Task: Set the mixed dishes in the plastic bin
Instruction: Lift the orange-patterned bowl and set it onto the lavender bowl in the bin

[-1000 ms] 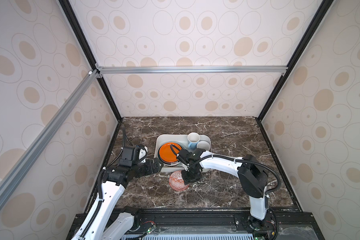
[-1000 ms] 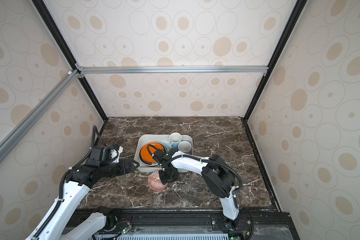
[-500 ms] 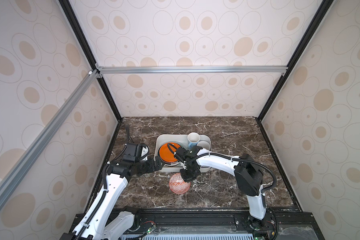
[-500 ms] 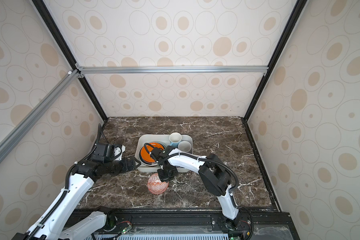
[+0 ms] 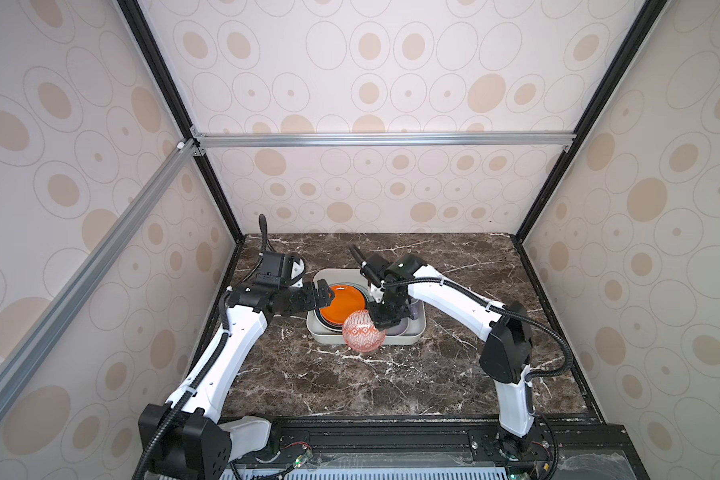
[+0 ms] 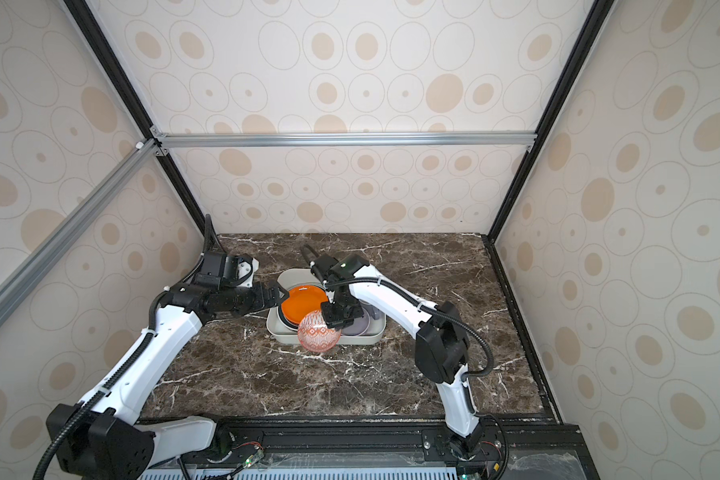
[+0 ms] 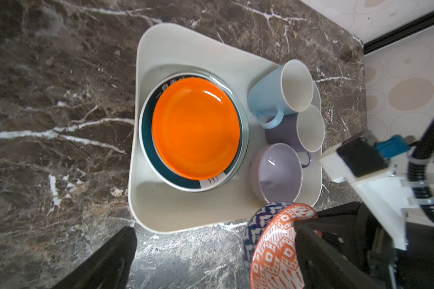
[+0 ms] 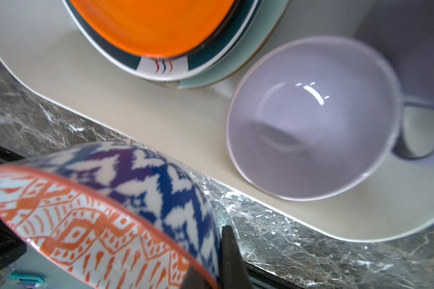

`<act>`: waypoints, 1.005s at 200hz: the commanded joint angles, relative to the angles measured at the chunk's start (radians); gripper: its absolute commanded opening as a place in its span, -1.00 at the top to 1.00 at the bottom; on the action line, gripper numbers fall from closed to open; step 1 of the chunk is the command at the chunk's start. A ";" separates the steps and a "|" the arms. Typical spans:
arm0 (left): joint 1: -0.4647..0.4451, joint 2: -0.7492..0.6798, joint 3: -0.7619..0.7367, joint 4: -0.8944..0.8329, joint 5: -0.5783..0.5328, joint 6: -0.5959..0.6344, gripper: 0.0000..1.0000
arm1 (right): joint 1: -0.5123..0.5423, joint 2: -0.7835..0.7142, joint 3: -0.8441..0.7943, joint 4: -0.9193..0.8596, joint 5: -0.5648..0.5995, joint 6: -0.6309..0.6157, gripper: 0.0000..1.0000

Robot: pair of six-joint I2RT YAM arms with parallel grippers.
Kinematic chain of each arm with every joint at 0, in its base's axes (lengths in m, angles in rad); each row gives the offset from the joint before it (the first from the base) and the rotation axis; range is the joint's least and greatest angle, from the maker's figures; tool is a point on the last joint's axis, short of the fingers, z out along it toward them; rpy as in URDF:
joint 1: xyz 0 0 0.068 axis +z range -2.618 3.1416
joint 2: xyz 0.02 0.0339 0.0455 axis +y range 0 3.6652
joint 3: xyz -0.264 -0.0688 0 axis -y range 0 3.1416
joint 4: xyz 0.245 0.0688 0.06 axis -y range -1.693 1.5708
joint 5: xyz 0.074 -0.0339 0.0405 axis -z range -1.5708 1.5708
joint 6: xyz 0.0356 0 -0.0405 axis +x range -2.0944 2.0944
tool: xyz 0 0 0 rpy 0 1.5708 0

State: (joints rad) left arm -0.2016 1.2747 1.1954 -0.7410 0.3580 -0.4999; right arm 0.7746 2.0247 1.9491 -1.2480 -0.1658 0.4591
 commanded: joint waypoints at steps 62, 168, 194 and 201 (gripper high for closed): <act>-0.078 0.245 0.211 0.163 0.054 -0.039 -0.99 | -0.200 0.014 0.041 -0.085 -0.018 -0.107 0.86; -0.145 0.443 0.390 0.128 0.036 -0.015 -0.99 | -0.216 0.071 -0.004 -0.055 -0.059 -0.128 0.85; -0.145 0.462 0.404 0.118 0.037 -0.008 -0.98 | -0.216 0.069 -0.039 -0.035 -0.071 -0.124 0.85; -0.144 0.466 0.407 0.116 0.036 -0.006 -0.98 | -0.217 0.069 -0.048 -0.030 -0.073 -0.123 0.85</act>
State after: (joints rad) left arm -0.3477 1.7260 1.5543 -0.5961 0.3985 -0.5308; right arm 0.5606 2.0922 1.9289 -1.2835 -0.2077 0.3462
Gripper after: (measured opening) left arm 0.992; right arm 0.082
